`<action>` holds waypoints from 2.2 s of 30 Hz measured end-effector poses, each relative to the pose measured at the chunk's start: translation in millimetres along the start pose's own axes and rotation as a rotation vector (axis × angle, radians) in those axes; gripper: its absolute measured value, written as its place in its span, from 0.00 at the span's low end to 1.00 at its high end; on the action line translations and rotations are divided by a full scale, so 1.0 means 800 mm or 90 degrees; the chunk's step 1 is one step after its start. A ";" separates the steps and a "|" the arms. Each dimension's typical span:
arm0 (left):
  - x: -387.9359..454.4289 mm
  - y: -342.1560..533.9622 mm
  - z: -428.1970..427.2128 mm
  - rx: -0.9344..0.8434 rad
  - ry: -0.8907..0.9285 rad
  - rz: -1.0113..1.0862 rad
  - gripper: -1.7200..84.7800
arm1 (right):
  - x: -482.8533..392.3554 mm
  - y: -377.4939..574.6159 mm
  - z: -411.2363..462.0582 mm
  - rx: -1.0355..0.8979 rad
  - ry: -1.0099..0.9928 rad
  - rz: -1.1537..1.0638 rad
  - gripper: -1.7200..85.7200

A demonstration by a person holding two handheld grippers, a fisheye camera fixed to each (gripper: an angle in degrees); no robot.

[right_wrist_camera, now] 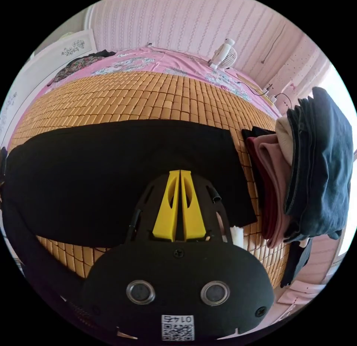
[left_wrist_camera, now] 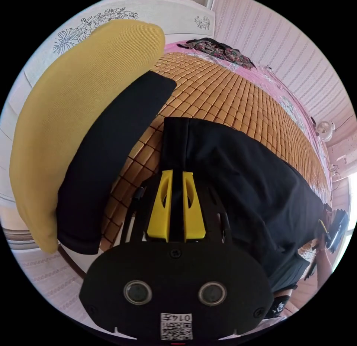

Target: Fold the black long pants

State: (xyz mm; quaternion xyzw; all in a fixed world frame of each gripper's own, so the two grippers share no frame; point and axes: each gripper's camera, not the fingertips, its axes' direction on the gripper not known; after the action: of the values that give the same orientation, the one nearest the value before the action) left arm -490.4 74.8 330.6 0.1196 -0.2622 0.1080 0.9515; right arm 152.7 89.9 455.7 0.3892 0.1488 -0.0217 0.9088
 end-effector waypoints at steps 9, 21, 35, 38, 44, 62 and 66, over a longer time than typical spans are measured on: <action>0.020 -0.040 0.019 0.018 -0.089 0.013 0.01 | 0.039 -0.039 0.016 0.017 -0.081 0.011 0.01; -0.032 0.056 -0.084 0.107 0.244 0.020 0.01 | 0.212 0.263 -0.176 0.054 -0.063 0.210 0.08; 0.156 0.204 -0.080 -0.079 0.309 0.276 0.01 | 0.288 0.316 -0.112 -0.066 -0.104 0.268 0.11; 0.189 0.207 -0.063 -0.108 0.237 0.297 0.01 | 0.309 0.304 -0.122 -0.067 -0.124 0.244 0.04; 0.229 0.207 -0.041 -0.143 0.151 0.399 0.01 | 0.372 0.270 -0.140 -0.009 -0.181 0.280 0.03; 0.199 0.201 -0.021 -0.121 0.222 0.329 0.01 | 0.417 0.495 -0.181 -0.071 -0.239 0.458 0.13; 0.195 0.205 -0.019 -0.121 0.221 0.328 0.01 | 0.430 0.480 -0.198 -0.062 -0.238 0.447 0.05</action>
State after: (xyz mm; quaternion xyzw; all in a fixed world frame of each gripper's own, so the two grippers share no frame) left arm -396.2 256.6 428.2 -0.0600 -0.1269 0.3393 0.9302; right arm 500.4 496.6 523.1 0.3621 -0.1604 0.2269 0.8897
